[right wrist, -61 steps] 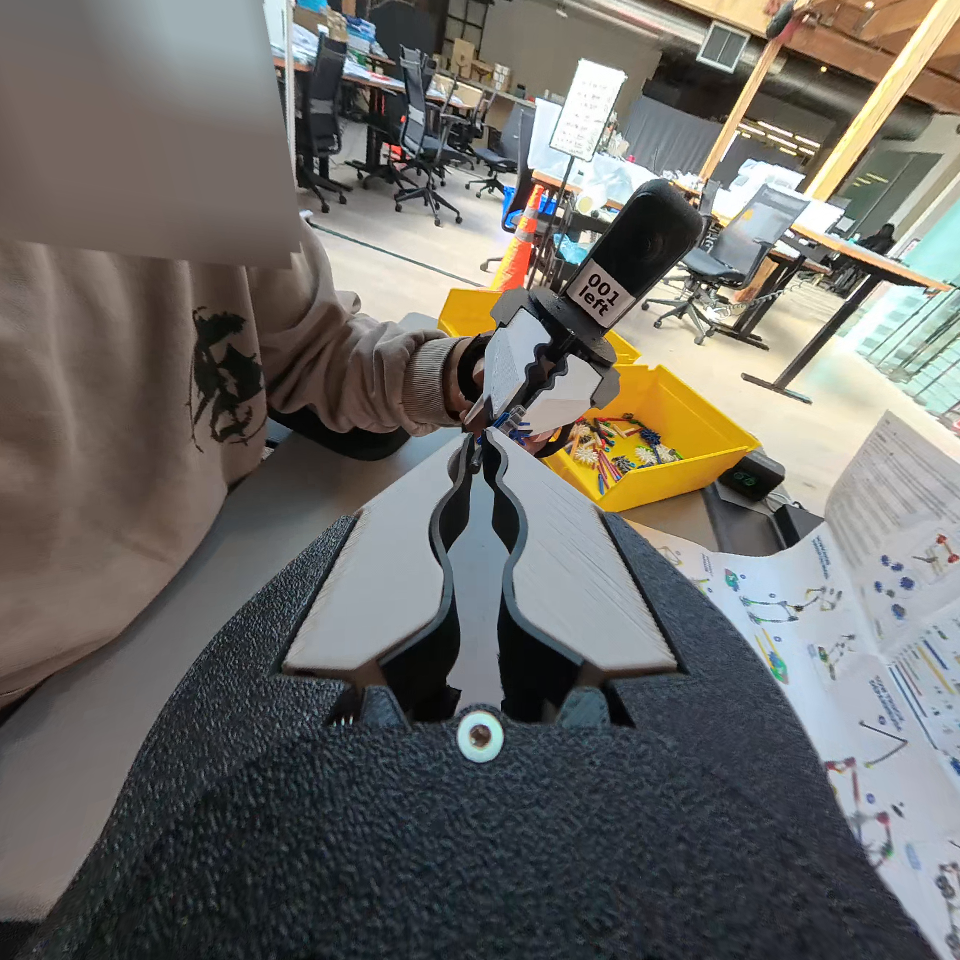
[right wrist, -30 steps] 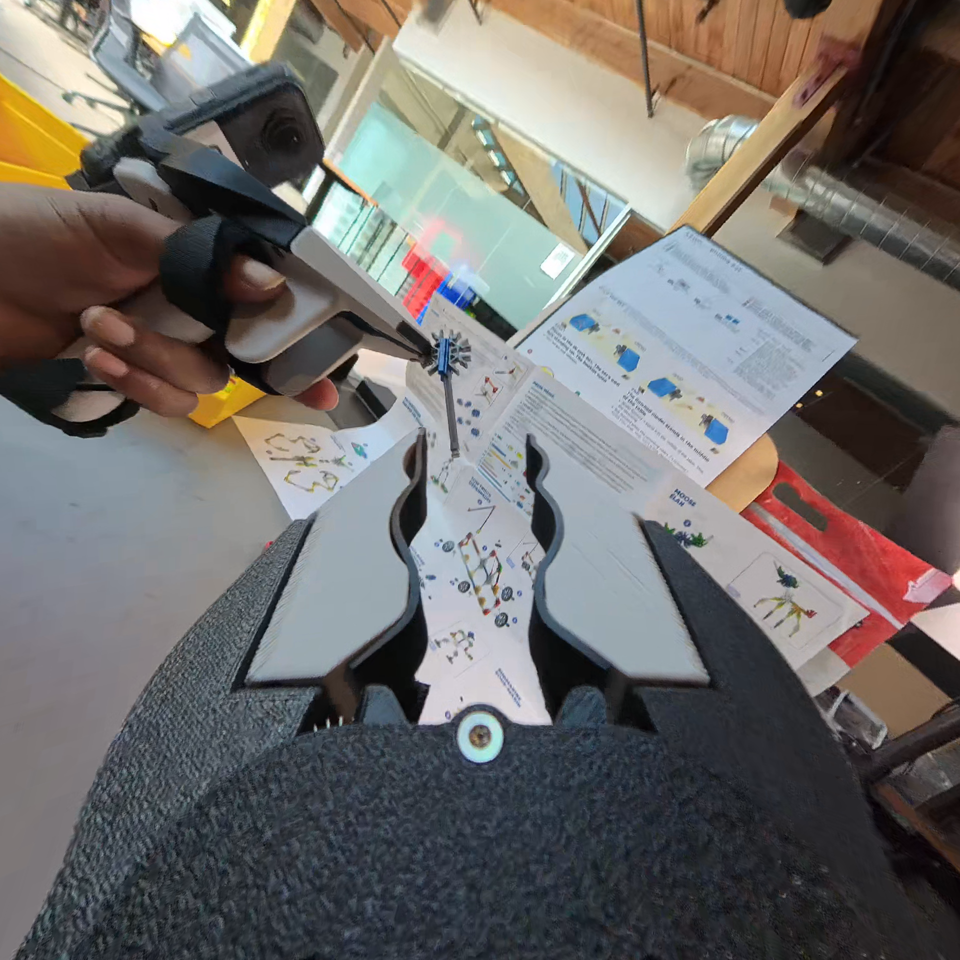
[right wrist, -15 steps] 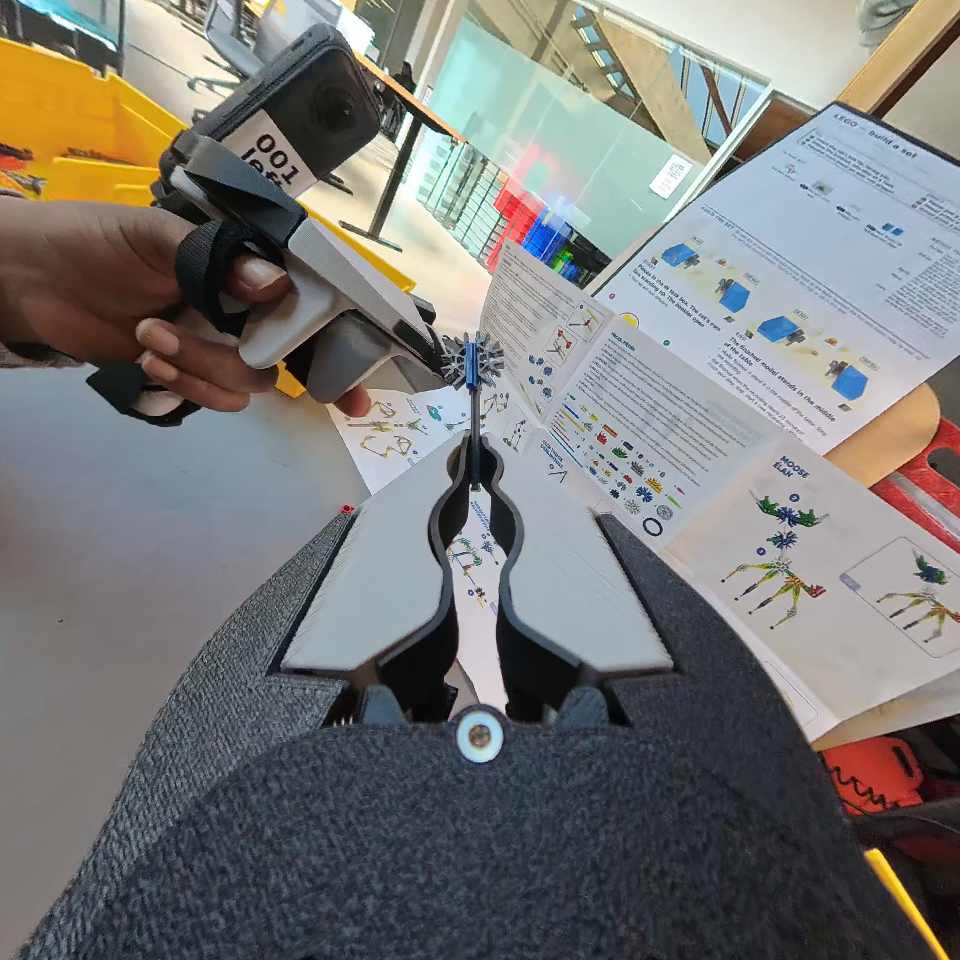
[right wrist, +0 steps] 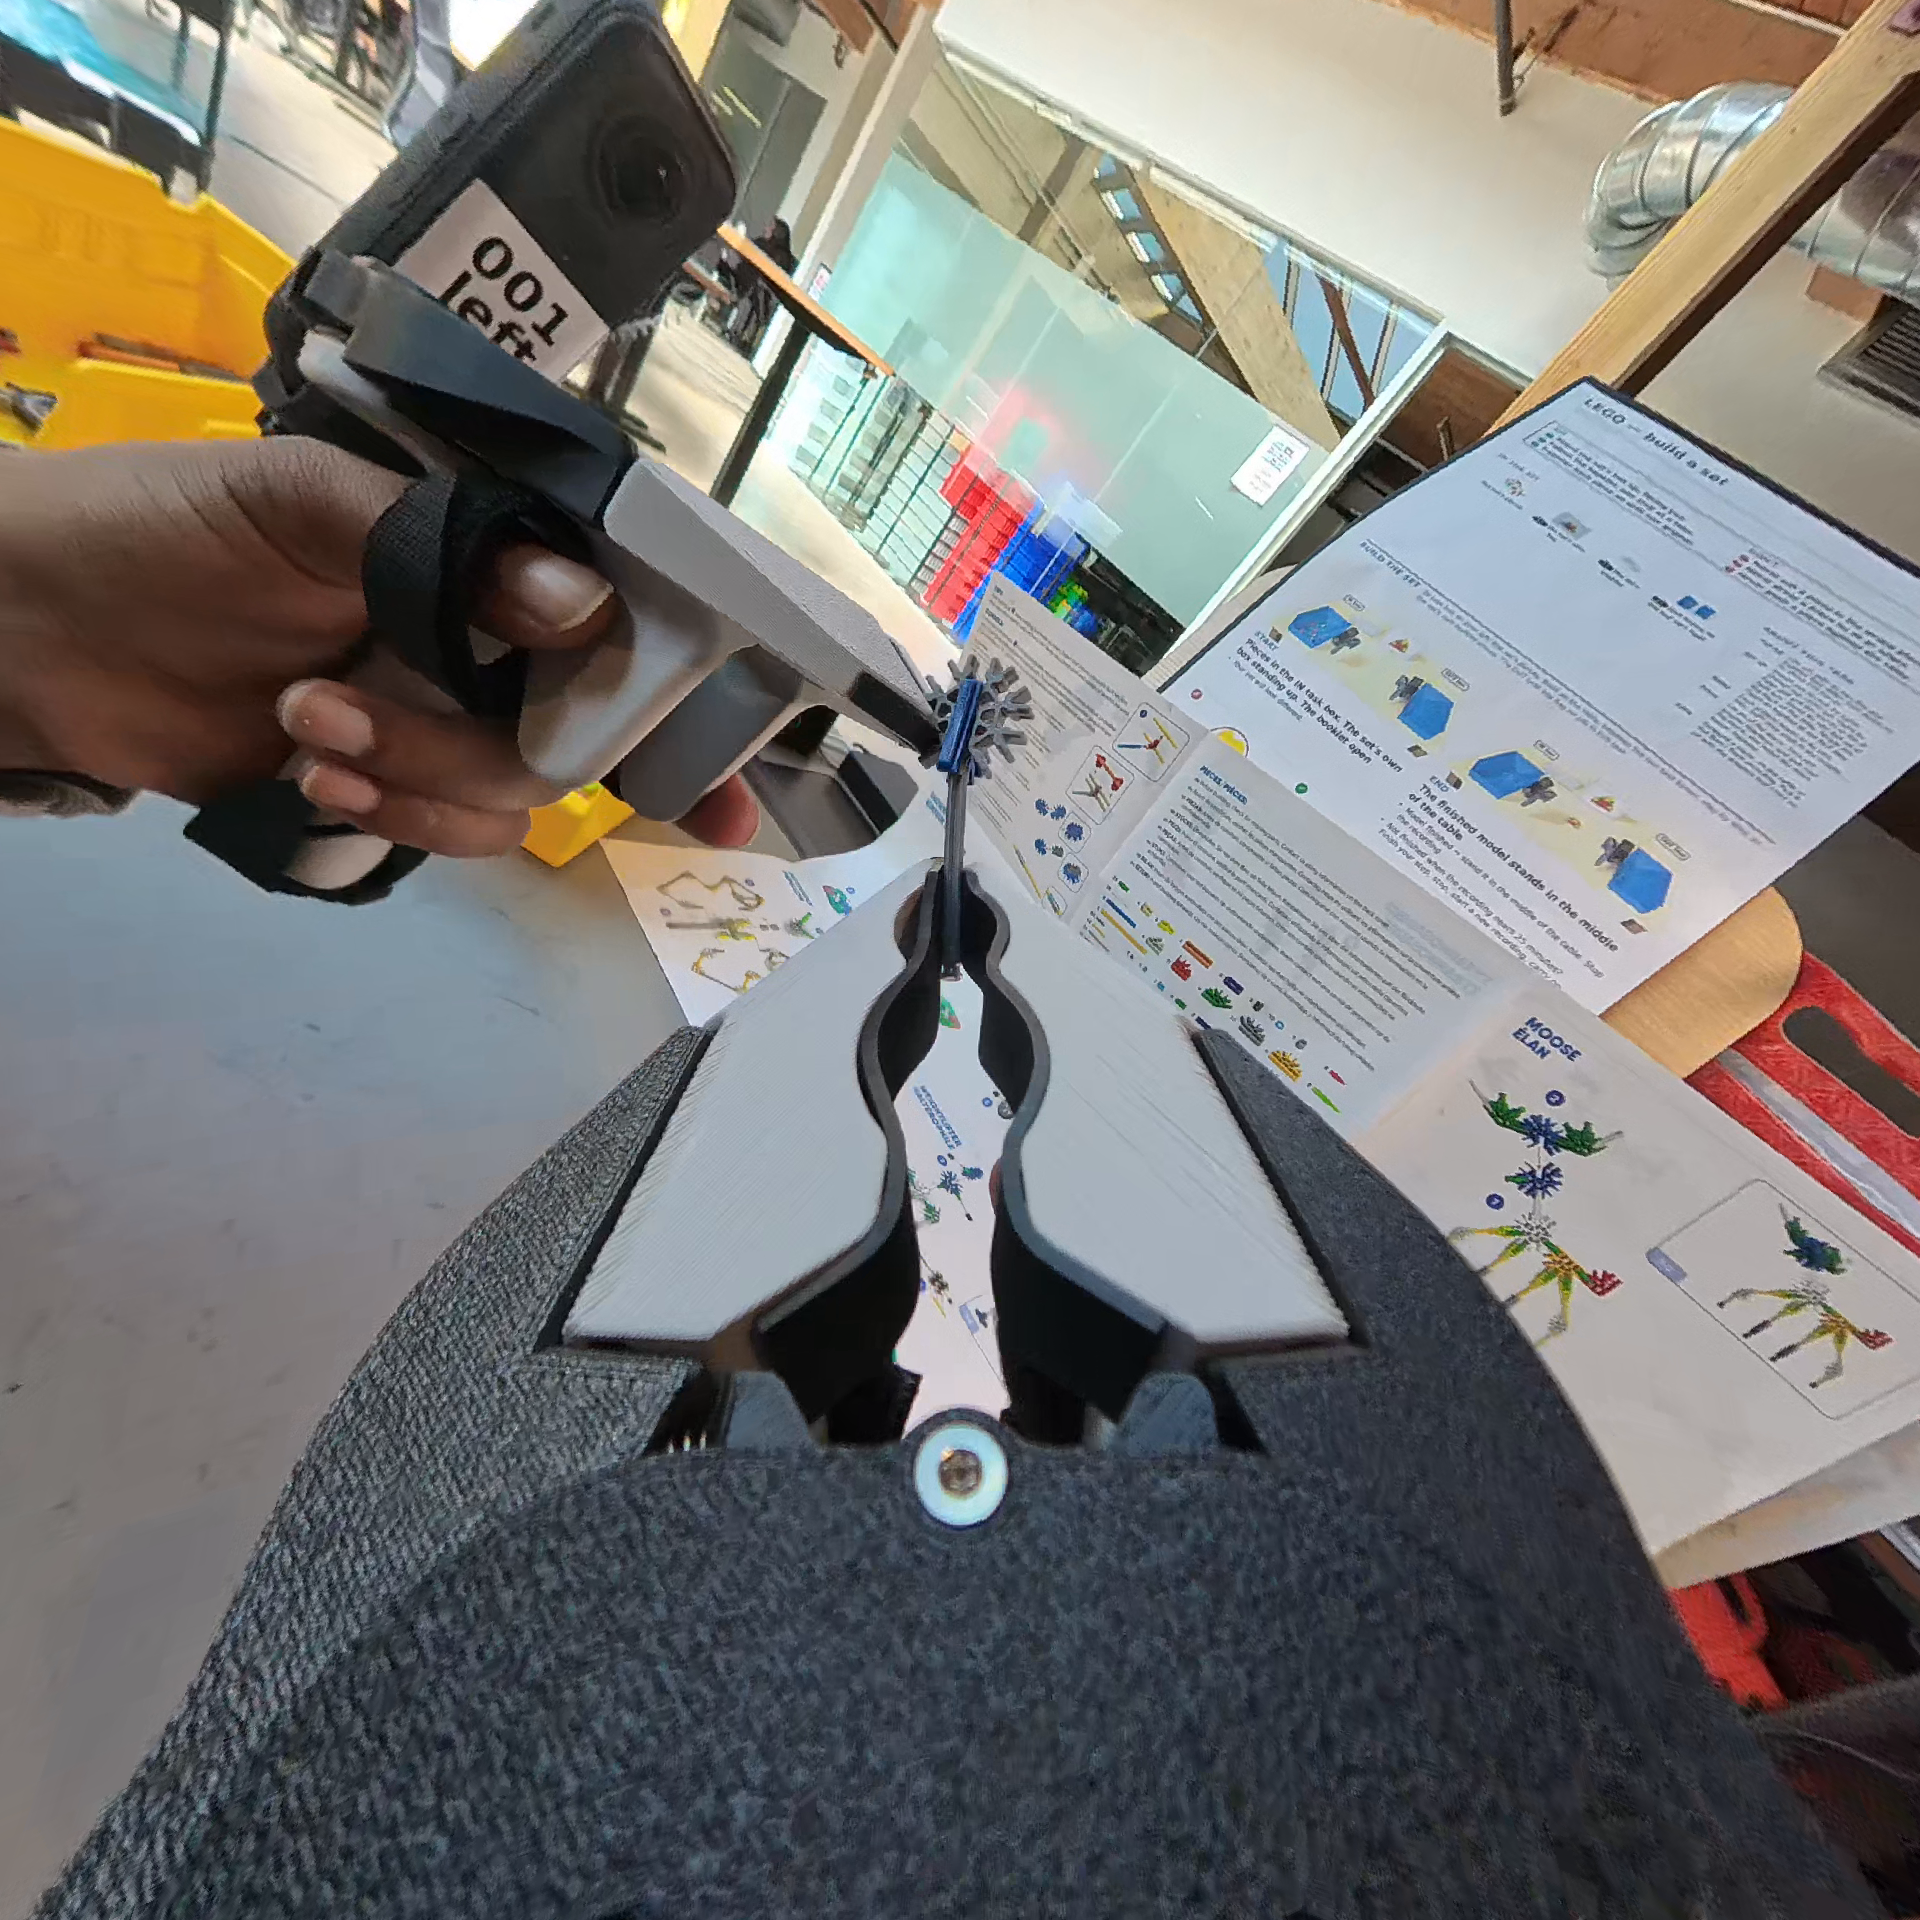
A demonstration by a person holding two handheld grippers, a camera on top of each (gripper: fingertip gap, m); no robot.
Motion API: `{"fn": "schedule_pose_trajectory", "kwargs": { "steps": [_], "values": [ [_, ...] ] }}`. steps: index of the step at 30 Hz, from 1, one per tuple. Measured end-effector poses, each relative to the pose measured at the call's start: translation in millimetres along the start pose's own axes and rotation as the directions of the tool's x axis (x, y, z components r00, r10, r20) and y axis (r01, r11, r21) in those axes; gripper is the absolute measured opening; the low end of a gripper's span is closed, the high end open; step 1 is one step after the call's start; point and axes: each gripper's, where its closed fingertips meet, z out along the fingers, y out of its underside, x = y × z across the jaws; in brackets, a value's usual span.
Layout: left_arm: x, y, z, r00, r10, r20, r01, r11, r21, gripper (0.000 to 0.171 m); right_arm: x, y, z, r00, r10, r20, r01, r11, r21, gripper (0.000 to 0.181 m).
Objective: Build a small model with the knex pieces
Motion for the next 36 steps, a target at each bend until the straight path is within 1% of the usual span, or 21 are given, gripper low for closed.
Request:
{"fn": "schedule_pose_trajectory", "kwargs": {
  "steps": [3,7,12,18,20,22,24,25,27,29,30,32,36],
  "values": [
    [-1.8,-5.4,-1.6,1.000,-0.030,0.004,0.030,0.998,0.057,0.000,-4.2,-0.9,3.6,0.993,0.111,-0.039,-0.108,0.992,0.066,0.000],
    [-12.0,-1.5,-3.7,0.997,-0.069,0.016,0.068,0.995,0.073,0.000,-11.9,9.0,8.6,0.970,0.242,-0.031,-0.238,0.966,0.102,0.000],
    [-17.3,1.8,-3.5,0.995,-0.100,0.008,0.099,0.992,0.073,0.000,-12.5,14.6,9.6,0.966,0.259,-0.016,-0.257,0.962,0.094,0.000],
    [-17.0,13.9,1.5,0.991,-0.131,-0.038,0.131,0.991,-0.007,0.000,-11.2,24.4,3.0,0.973,0.231,0.001,-0.230,0.971,0.070,0.000],
    [-14.8,19.1,2.4,0.986,-0.149,-0.074,0.145,0.987,-0.064,0.001,-11.5,27.3,-0.7,0.980,0.197,0.002,-0.197,0.978,0.061,0.000],
    [-15.6,18.6,-0.4,0.990,-0.116,-0.075,0.109,0.991,-0.082,0.002,-11.5,30.5,-2.0,0.991,0.133,-0.009,-0.133,0.990,0.042,0.000],
    [-21.0,11.8,-6.2,0.998,-0.058,-0.039,0.055,0.995,-0.078,0.013,-14.2,32.0,-2.8,0.996,0.084,0.014,-0.085,0.996,0.030,0.000],
    [-22.0,11.2,-8.6,0.999,-0.028,-0.029,0.025,0.995,-0.100,0.019,-13.4,31.8,-3.8,0.998,0.063,0.009,-0.063,0.998,0.031,0.000],
    [-20.2,19.1,-10.3,0.999,0.025,-0.027,-0.030,0.982,-0.188,0.028,-17.8,33.3,-3.7,0.999,0.012,0.031,-0.013,1.000,0.013,0.000],
    [-16.2,27.4,-8.7,0.997,0.067,-0.035,-0.074,0.966,-0.247,0.031,-19.6,33.4,-3.9,0.999,-0.026,0.028,0.026,1.000,0.011,0.000],
    [-13.3,32.8,-7.4,0.995,0.084,-0.045,-0.093,0.957,-0.273,0.029,-20.2,32.8,-4.1,0.999,-0.033,0.028,0.032,0.999,0.014,0.000],
    [-12.4,39.5,-5.4,0.989,0.146,-0.039,-0.151,0.940,-0.305,0.006,-17.5,32.2,-5.5,0.999,-0.035,0.017,0.035,0.999,0.016,0.001],
    [-3.5,36.2,-0.7,0.961,0.273,-0.038,-0.272,0.918,-0.290,0.002,-14.1,29.2,-8.8,0.999,-0.036,0.013,0.035,0.998,0.049,0.001]
  ]
}}
